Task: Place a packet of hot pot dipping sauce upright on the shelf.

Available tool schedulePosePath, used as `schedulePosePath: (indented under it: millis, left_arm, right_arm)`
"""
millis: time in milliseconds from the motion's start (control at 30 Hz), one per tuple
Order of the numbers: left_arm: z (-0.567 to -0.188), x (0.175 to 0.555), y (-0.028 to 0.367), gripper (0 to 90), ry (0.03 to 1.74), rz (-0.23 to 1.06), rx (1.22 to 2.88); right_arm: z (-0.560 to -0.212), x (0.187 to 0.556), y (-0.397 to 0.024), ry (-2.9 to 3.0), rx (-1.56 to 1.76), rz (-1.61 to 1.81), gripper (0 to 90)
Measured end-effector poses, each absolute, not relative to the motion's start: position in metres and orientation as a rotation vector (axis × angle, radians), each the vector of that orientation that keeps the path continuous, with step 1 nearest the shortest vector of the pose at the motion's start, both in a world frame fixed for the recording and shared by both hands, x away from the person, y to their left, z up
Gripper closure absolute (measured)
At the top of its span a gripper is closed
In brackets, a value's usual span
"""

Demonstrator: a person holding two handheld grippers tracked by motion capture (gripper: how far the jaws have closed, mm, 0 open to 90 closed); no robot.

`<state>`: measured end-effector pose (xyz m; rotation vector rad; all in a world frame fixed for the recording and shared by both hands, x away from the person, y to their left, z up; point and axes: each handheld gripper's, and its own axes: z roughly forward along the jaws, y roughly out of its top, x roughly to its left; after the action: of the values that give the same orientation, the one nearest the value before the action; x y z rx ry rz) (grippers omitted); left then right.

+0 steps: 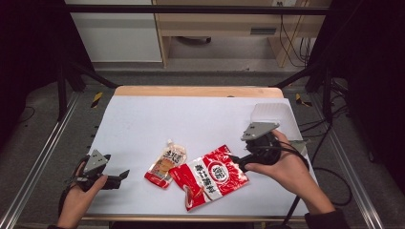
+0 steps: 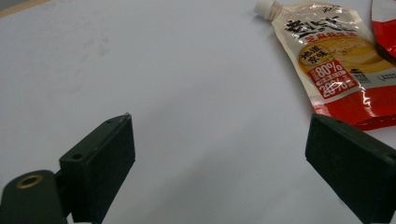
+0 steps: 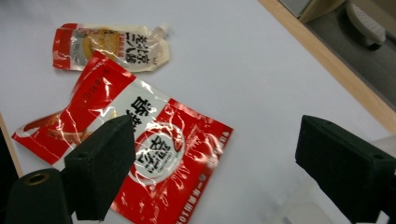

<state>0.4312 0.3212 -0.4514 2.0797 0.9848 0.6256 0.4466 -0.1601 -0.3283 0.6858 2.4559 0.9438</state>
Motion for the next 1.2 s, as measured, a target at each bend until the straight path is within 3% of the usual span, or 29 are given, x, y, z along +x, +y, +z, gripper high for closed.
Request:
schedulePosePath:
  millis: [567,767,1200]
  left_arm:
    - [-0.451,0.431,0.320,7.8,0.976,0.630,2.087]
    - [-0.452,0.431,0.319,7.8,0.977,0.633,2.091]
    - [-0.451,0.430,0.319,7.2,0.973,0.631,2.095]
  right_arm:
    - [-0.368,0.463,-0.080,2.498,0.751,1.009,23.6]
    - [-0.374,0.469,-0.064,2.469,0.777,1.015,24.3]
    - [-0.389,0.483,-0.037,2.501,0.820,0.985,35.3]
